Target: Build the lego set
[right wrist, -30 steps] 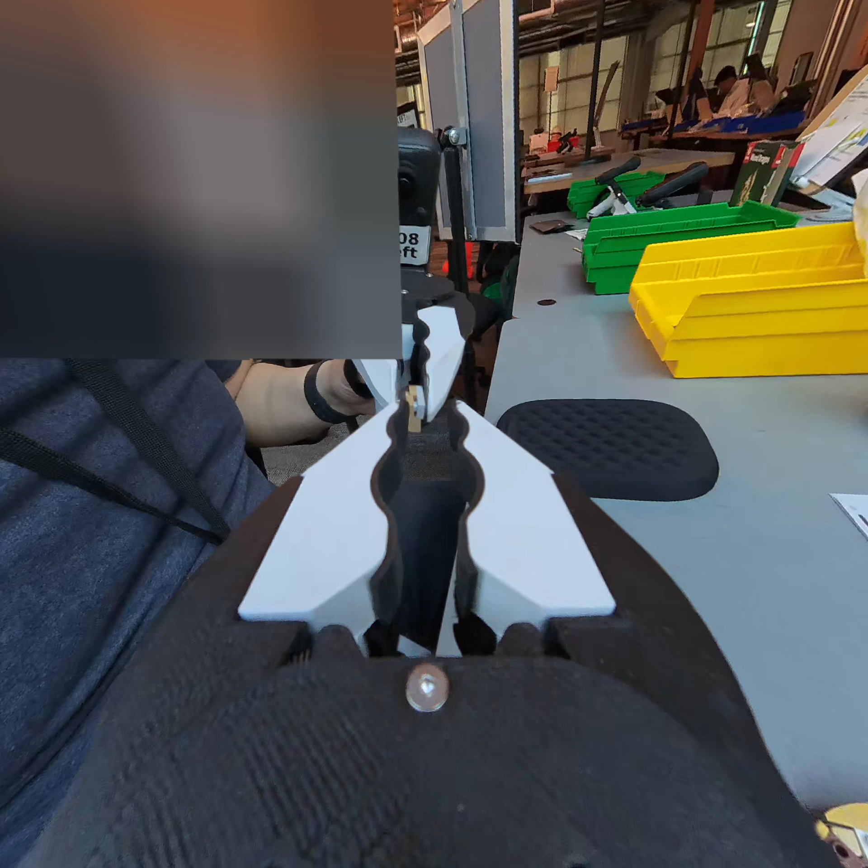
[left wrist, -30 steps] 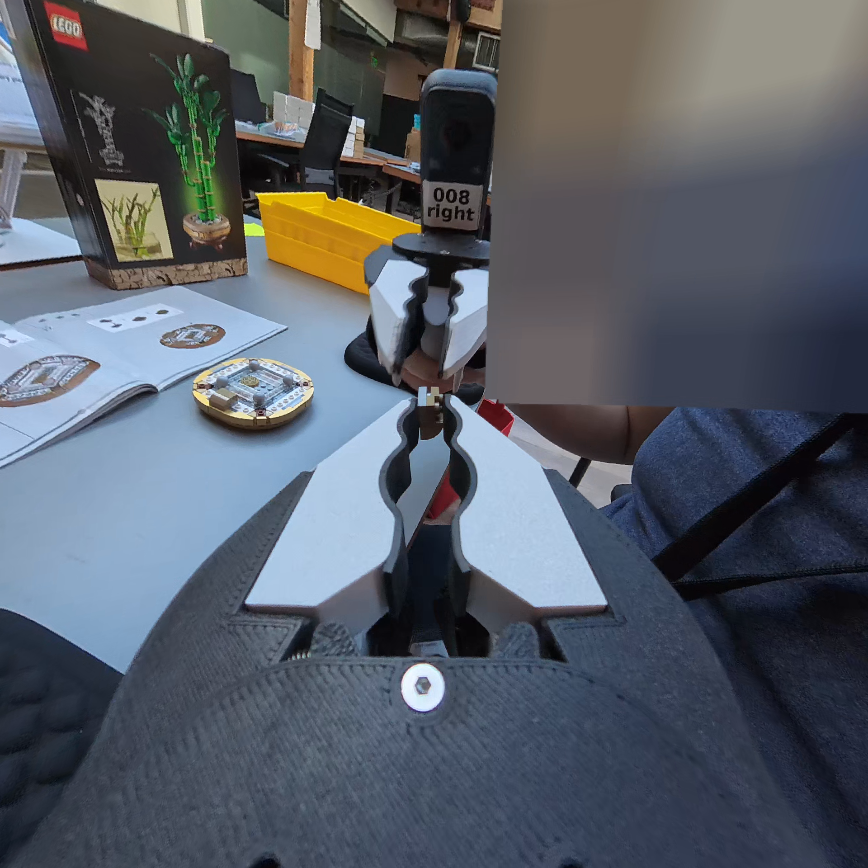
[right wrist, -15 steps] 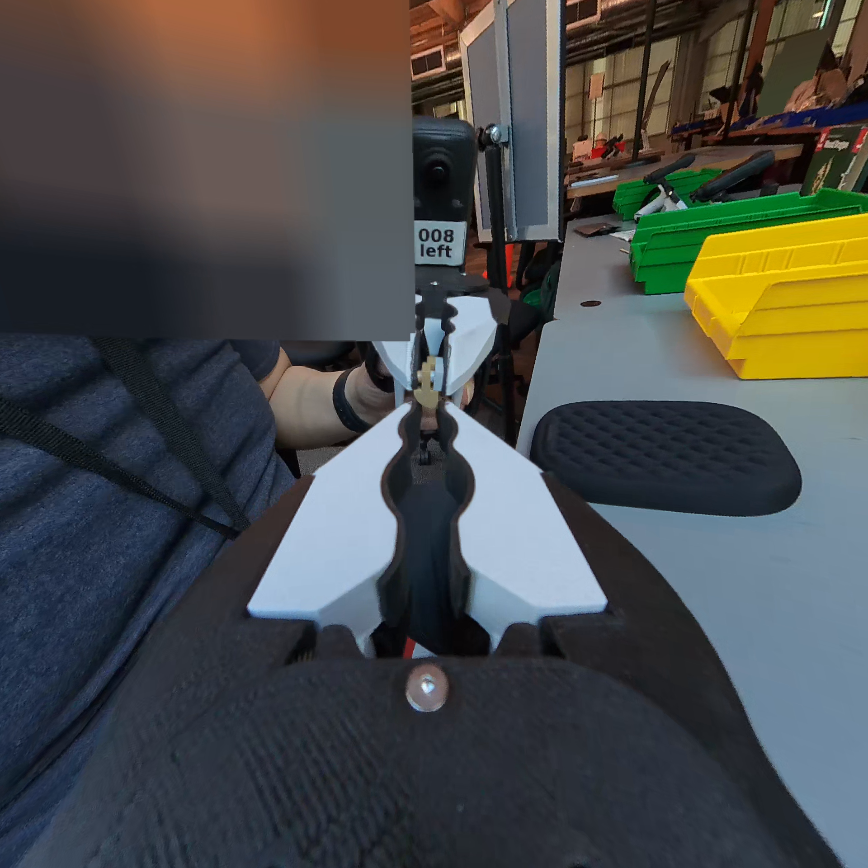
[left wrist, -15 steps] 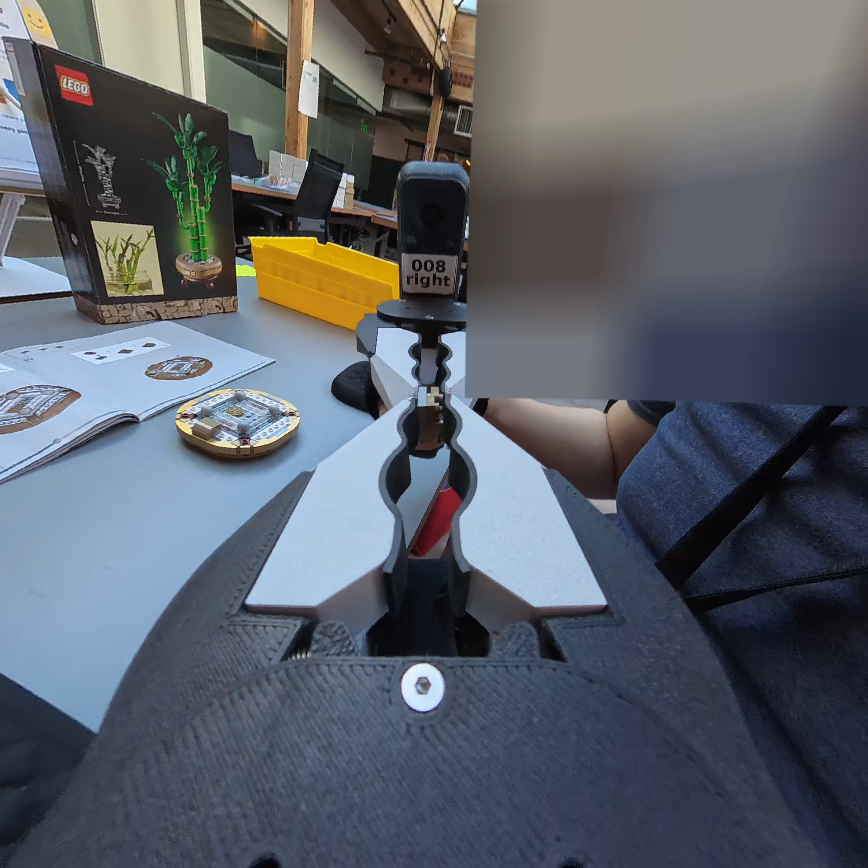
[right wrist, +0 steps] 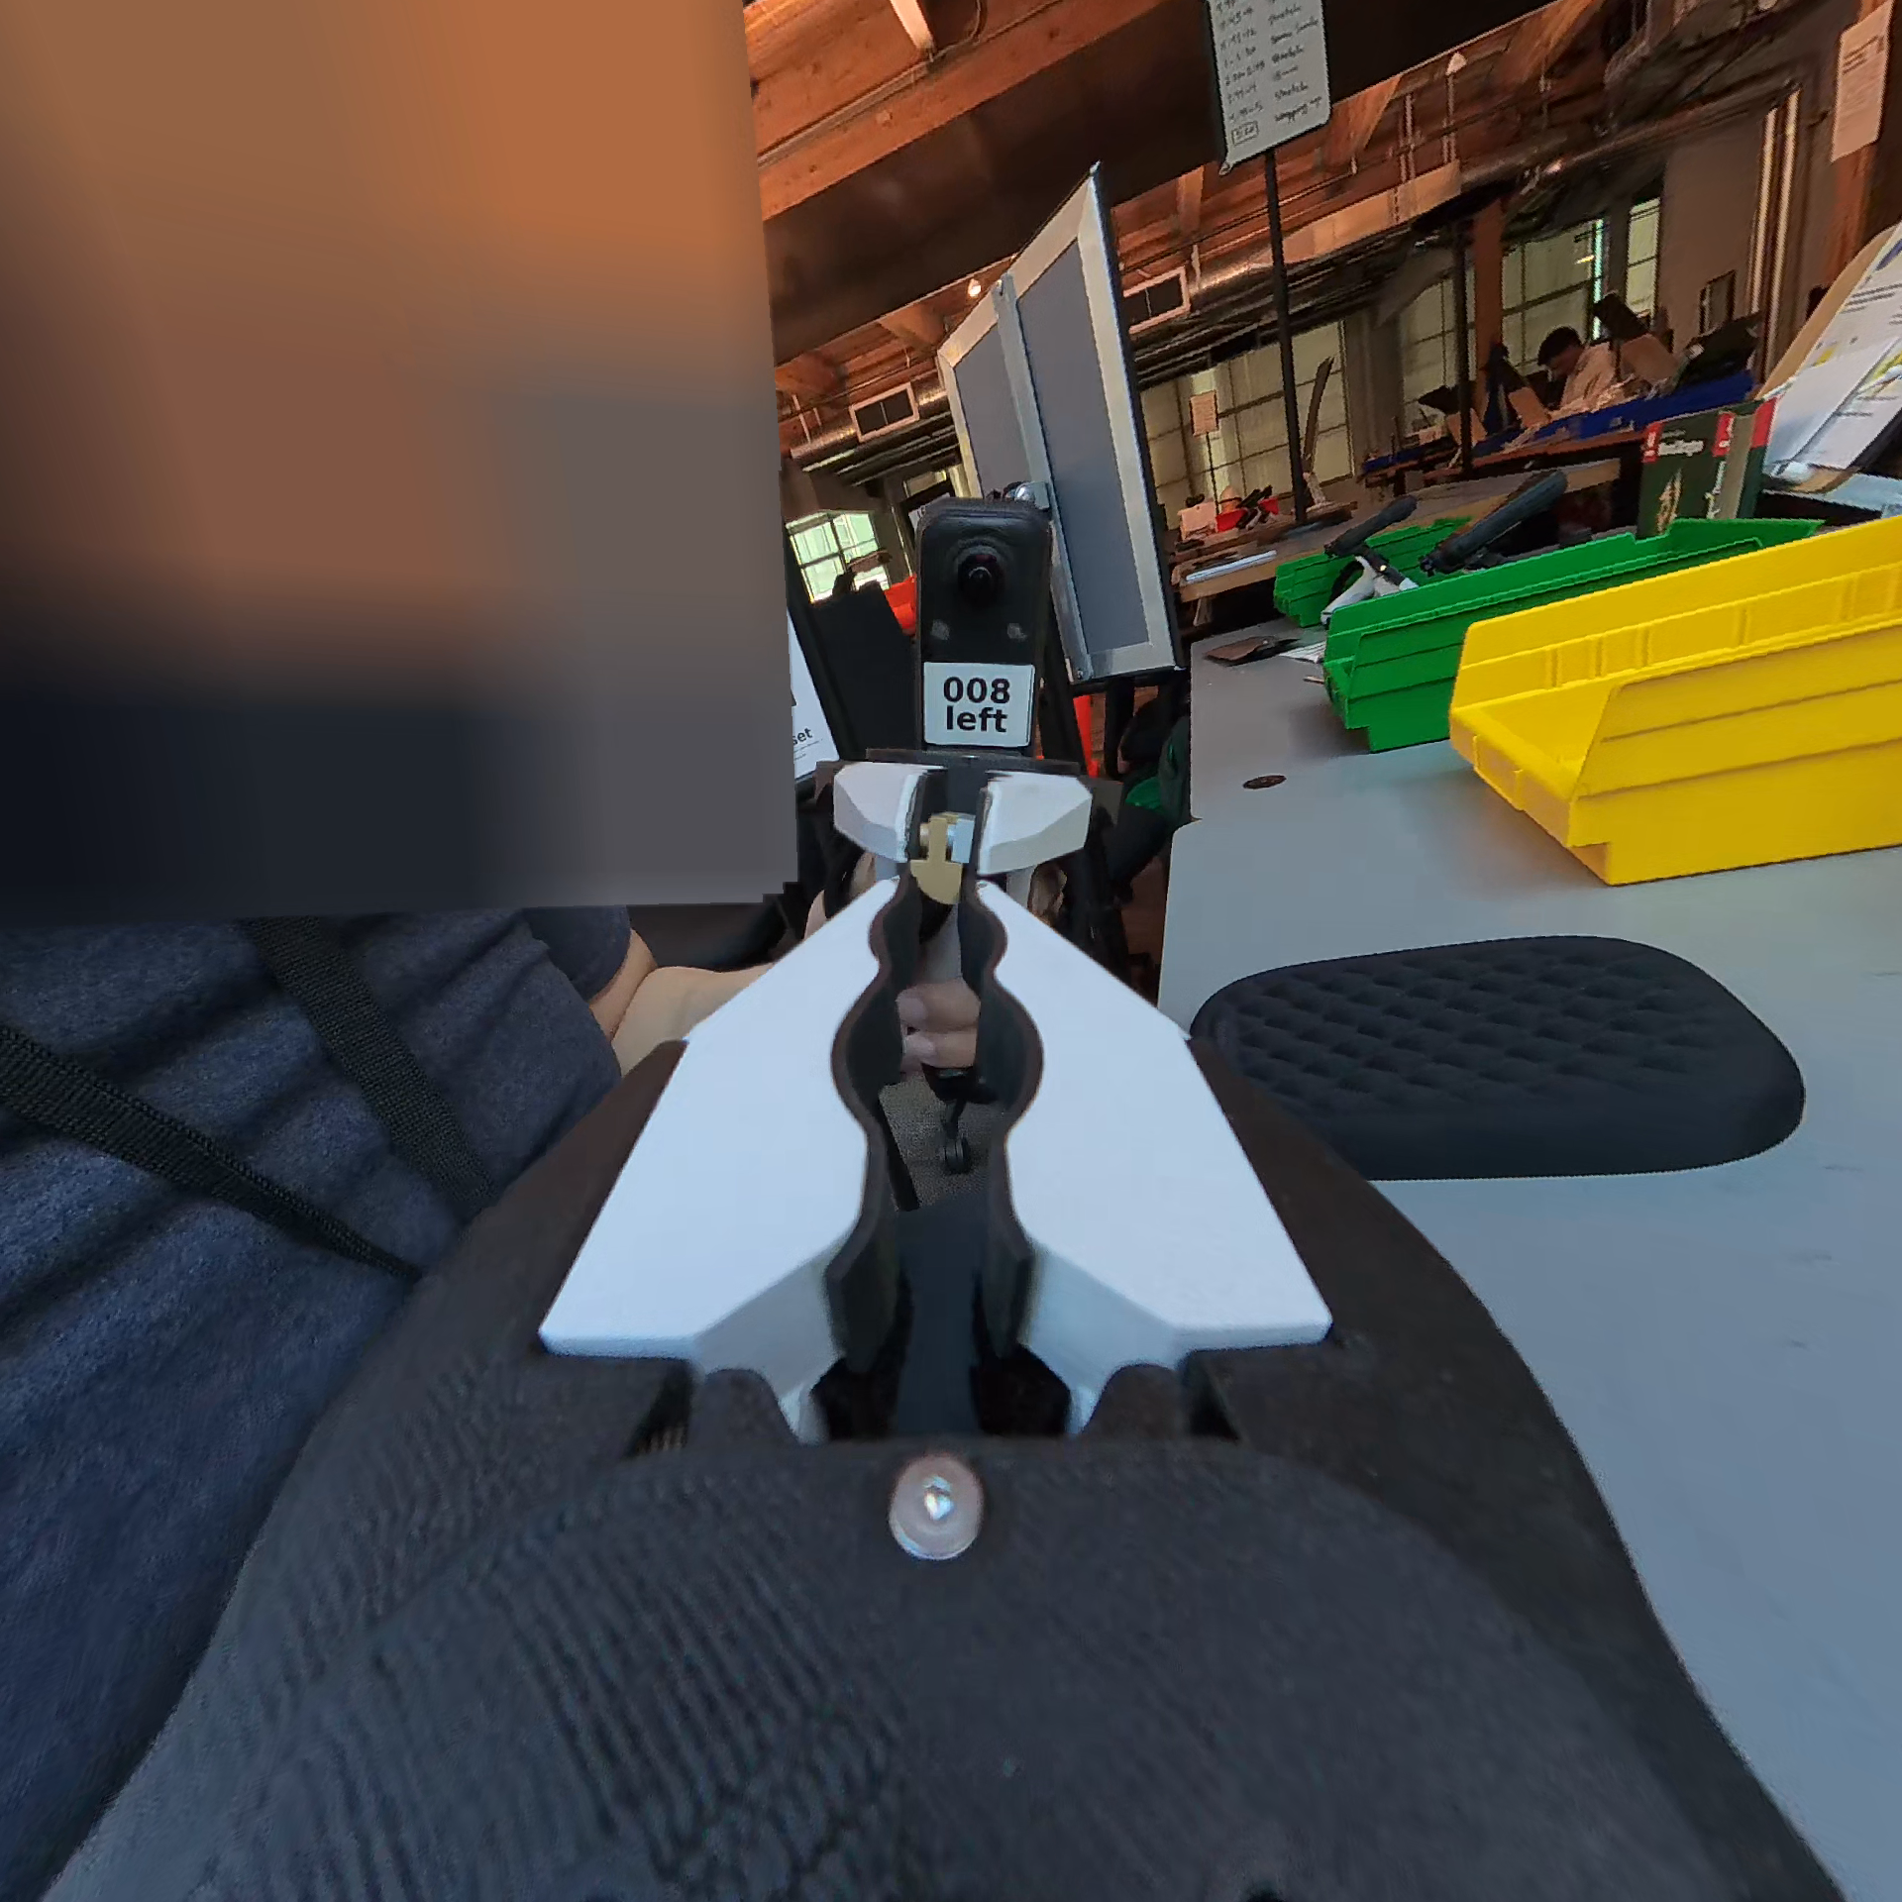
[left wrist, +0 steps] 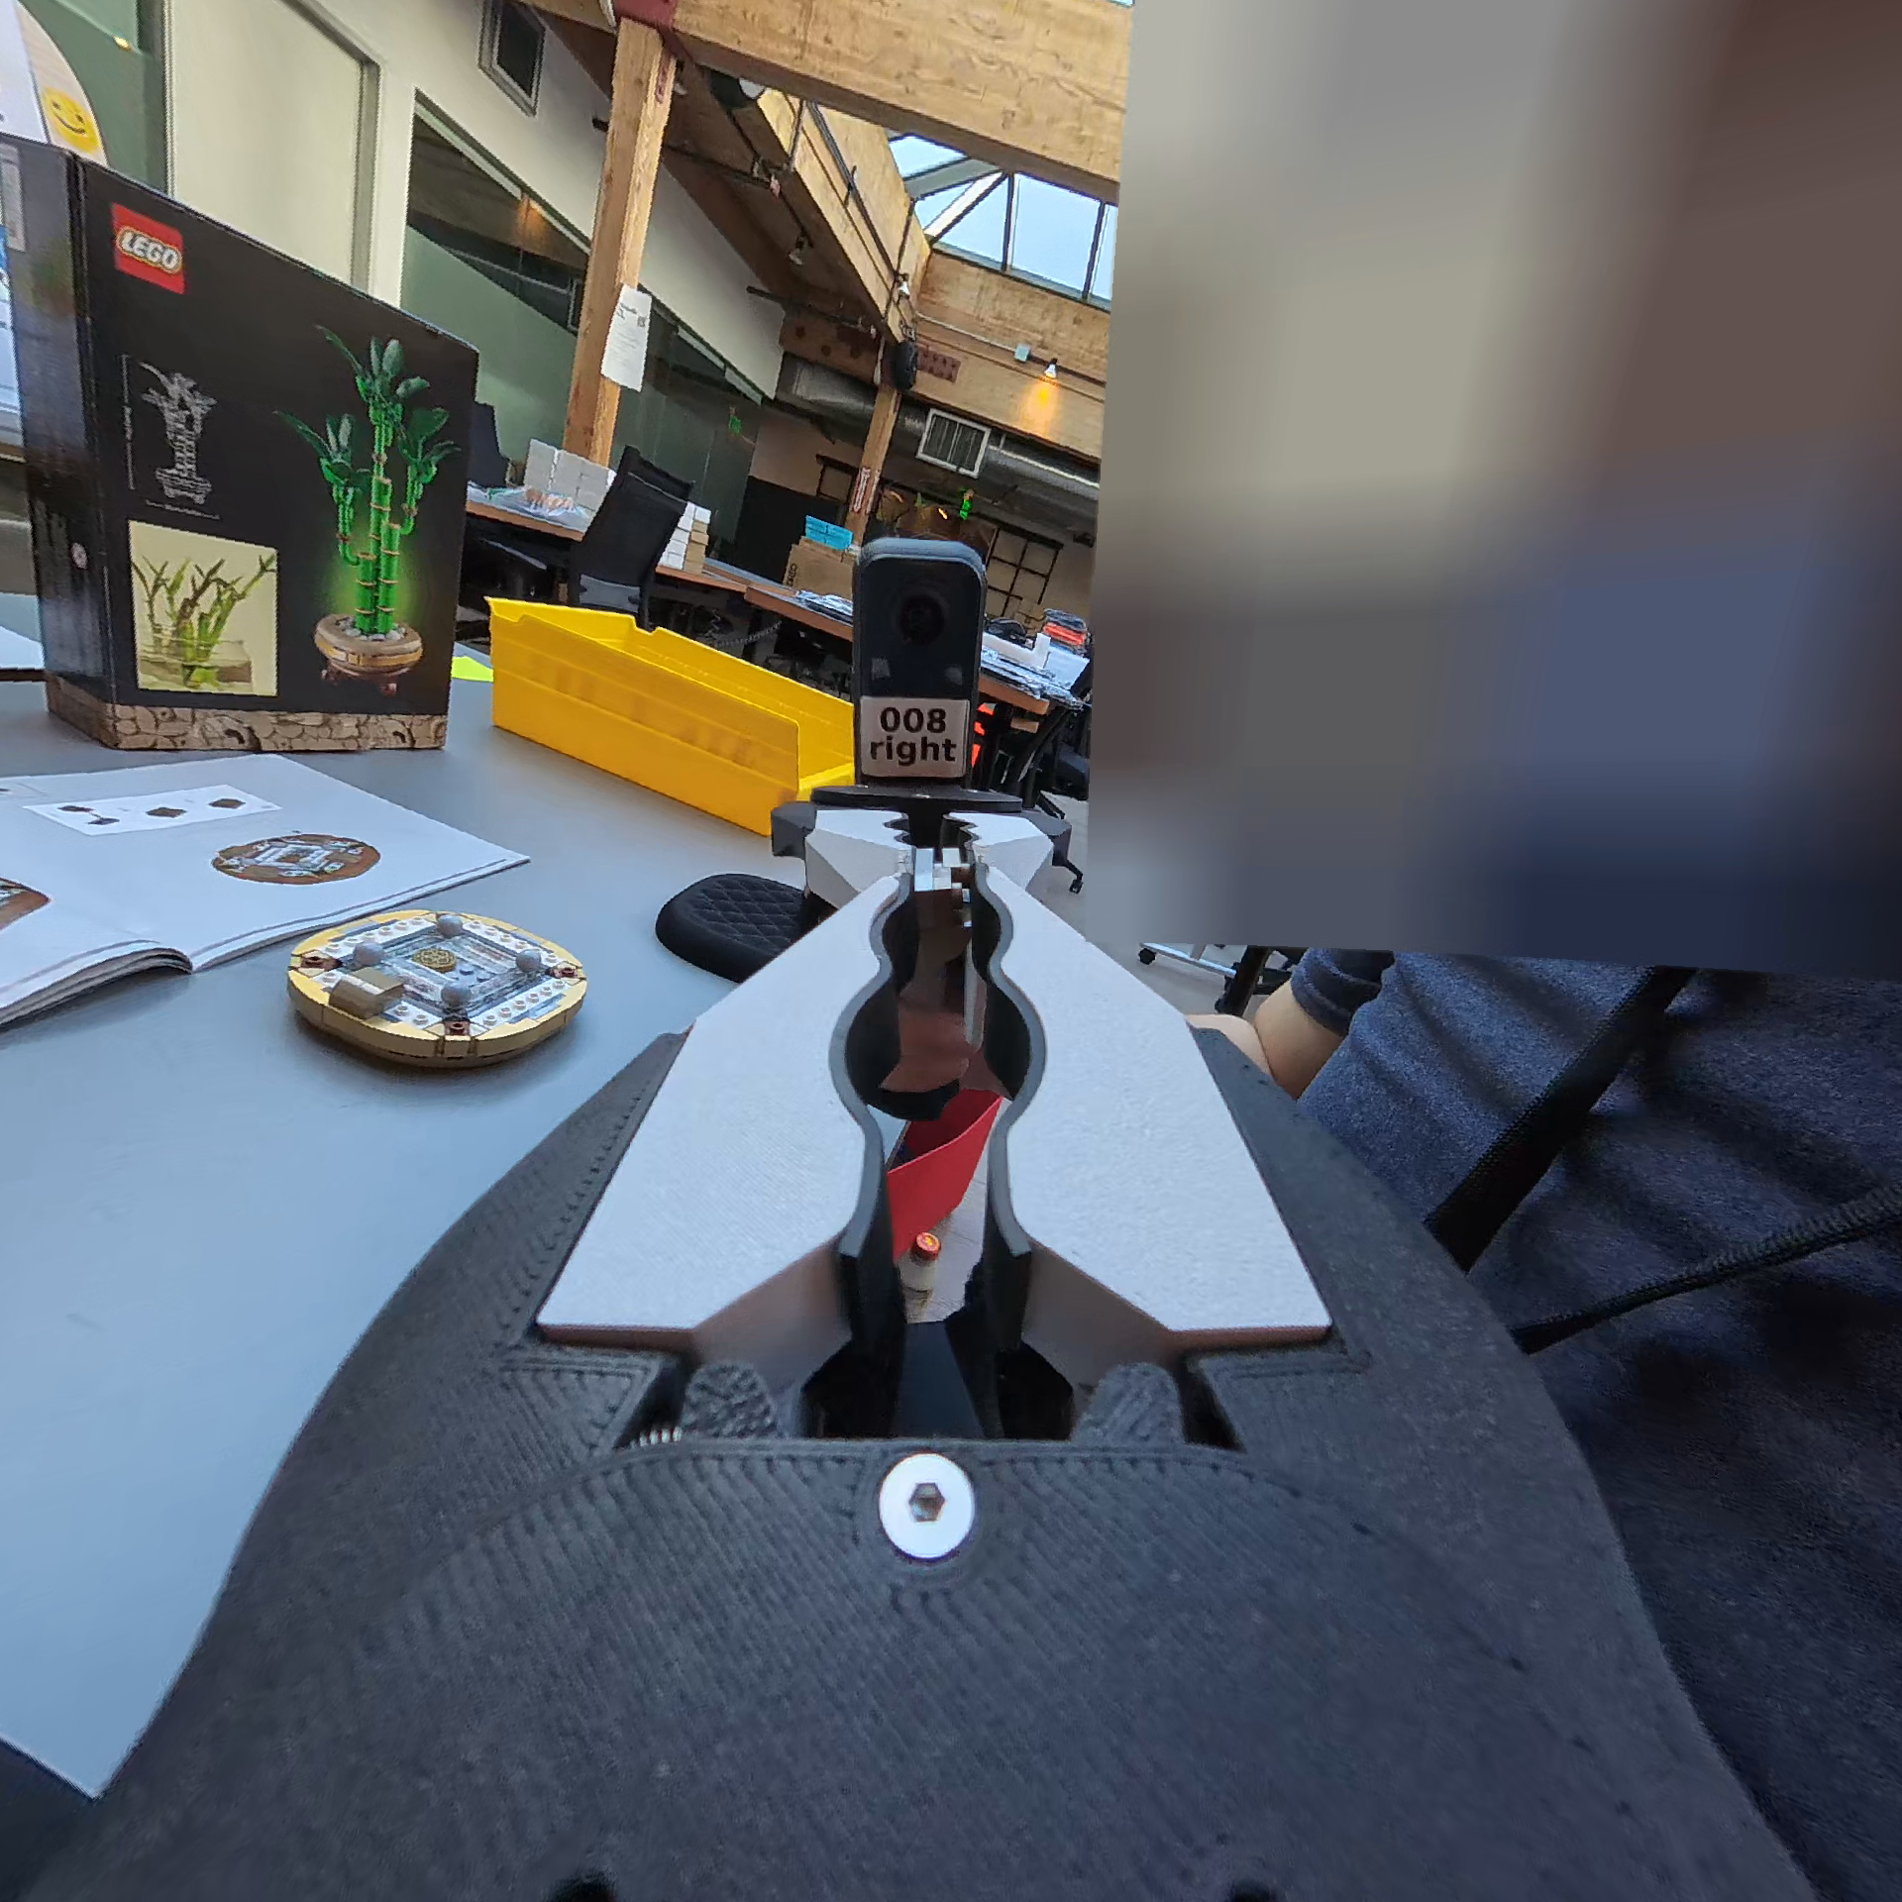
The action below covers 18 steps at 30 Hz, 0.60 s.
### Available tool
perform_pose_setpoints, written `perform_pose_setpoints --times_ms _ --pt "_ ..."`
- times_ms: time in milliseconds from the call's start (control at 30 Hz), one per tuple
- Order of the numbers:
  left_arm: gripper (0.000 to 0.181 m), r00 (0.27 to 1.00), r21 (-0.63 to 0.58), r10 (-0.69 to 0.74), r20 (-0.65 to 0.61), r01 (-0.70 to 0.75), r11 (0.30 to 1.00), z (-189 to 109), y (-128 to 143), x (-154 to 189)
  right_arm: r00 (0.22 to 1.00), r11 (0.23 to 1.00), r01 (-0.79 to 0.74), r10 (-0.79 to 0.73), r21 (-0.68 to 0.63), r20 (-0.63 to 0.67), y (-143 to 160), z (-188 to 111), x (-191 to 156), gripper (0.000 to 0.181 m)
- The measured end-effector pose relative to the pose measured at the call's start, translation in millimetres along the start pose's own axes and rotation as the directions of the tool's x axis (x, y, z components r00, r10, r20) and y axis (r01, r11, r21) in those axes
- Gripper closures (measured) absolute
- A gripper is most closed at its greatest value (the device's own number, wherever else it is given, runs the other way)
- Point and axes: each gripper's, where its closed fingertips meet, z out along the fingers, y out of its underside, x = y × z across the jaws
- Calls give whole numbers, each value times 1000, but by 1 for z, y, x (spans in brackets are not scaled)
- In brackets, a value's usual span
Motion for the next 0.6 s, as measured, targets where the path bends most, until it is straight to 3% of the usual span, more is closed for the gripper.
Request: perform_pose_setpoints --times_ms 367,600 --pt "174 999 -1 32 14 -32 999 -4 -2 -1 983 976 -176 182 130 -34 0 3 1 175" --pt "175 999 -51 -8 35 10 999 -5 4 -6 974 972 -206 215 116 -65 6 3 6 175"
